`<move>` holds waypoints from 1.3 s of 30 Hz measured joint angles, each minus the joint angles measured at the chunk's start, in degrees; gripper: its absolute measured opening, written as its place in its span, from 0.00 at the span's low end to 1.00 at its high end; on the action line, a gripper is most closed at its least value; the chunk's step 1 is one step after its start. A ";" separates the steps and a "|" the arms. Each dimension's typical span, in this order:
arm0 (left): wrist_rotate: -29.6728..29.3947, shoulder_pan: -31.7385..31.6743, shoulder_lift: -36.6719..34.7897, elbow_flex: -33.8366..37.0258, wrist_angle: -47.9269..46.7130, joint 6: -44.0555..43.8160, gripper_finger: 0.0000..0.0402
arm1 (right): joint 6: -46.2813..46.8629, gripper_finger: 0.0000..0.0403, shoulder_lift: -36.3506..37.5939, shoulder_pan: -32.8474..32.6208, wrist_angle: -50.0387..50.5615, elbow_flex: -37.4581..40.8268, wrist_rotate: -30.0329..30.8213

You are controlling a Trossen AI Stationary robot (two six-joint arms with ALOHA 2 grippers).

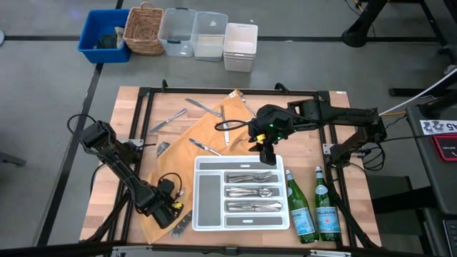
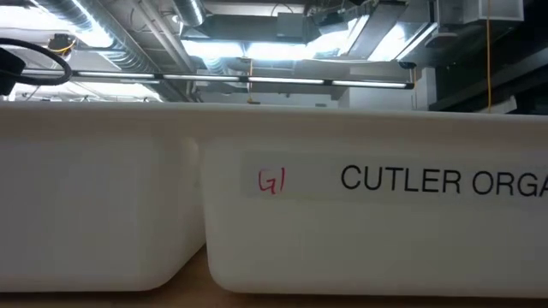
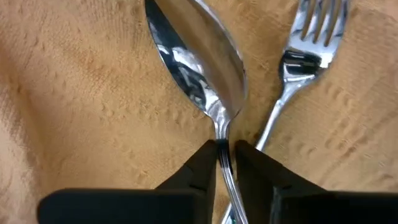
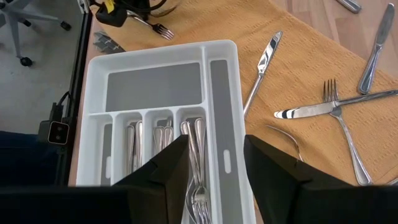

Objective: Sort silverware
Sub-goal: Put the silver spoon into the white silverware tray

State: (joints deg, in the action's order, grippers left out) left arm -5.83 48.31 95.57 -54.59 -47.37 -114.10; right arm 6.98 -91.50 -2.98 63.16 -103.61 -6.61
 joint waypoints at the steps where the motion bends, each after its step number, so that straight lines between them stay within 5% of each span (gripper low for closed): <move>1: 0.00 0.00 0.00 -0.20 -0.04 -0.04 0.11 | 0.00 0.39 0.00 0.00 0.02 0.00 0.00; 25: 2.85 0.00 0.00 -4.30 -0.24 2.34 0.01 | -0.12 0.39 0.00 0.00 6.71 0.00 1.70; 33: -1.76 -0.07 0.02 -11.04 -3.51 7.07 0.01 | -3.80 0.39 0.00 0.00 14.77 0.00 4.68; 39: -10.94 -2.06 0.02 -17.82 -3.89 15.72 0.01 | -7.57 0.39 0.54 0.00 20.61 0.00 5.92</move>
State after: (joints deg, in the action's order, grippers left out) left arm -16.76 46.25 95.59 -72.41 -51.27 -98.38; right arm -0.59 -90.96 -2.98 83.77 -103.61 -0.69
